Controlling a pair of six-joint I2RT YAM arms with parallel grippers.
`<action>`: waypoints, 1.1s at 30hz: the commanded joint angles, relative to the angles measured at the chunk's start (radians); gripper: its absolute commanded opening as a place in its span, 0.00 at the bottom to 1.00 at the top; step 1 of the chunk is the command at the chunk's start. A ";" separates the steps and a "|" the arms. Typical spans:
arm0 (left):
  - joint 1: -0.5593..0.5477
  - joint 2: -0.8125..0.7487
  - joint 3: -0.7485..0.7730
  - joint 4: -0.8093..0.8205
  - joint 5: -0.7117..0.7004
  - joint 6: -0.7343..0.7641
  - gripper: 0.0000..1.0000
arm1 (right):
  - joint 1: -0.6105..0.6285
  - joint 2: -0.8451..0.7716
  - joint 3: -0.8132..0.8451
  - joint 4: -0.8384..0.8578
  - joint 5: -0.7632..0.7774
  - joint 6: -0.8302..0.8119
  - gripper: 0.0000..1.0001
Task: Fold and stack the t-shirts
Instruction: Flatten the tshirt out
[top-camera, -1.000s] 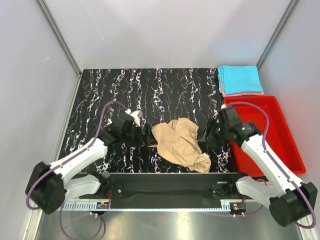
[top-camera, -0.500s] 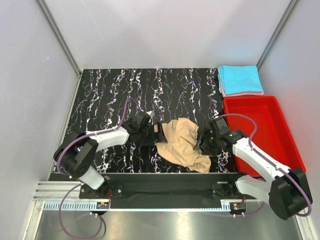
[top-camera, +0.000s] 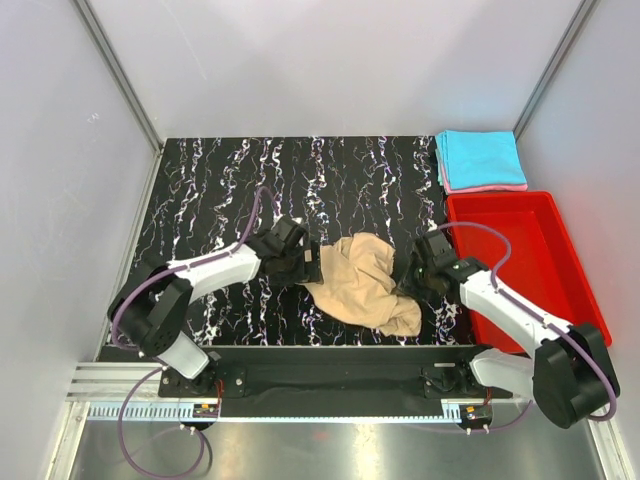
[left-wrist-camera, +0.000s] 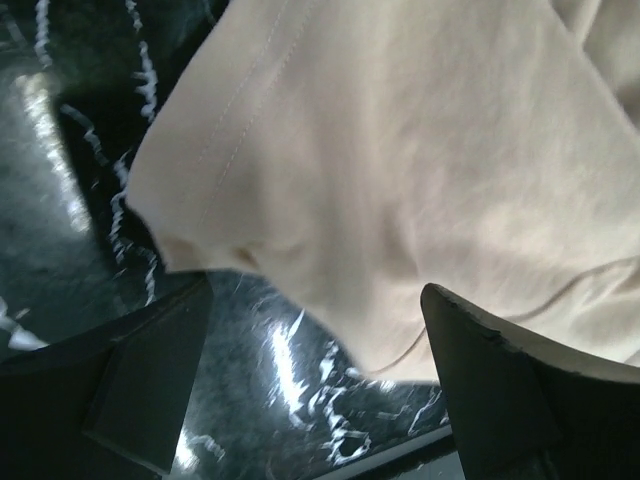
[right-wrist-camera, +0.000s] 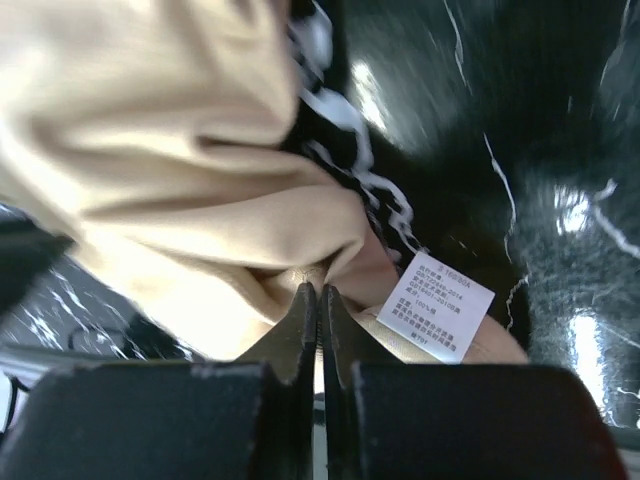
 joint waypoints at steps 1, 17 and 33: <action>-0.001 -0.108 0.072 -0.126 -0.063 0.111 0.92 | 0.004 -0.059 0.139 -0.068 0.133 -0.071 0.00; 0.000 -0.109 -0.067 0.018 0.108 0.144 0.79 | 0.005 -0.178 0.282 -0.156 0.153 -0.090 0.00; 0.000 0.035 0.047 0.049 0.124 0.039 0.02 | 0.004 -0.153 0.423 -0.177 0.238 -0.106 0.00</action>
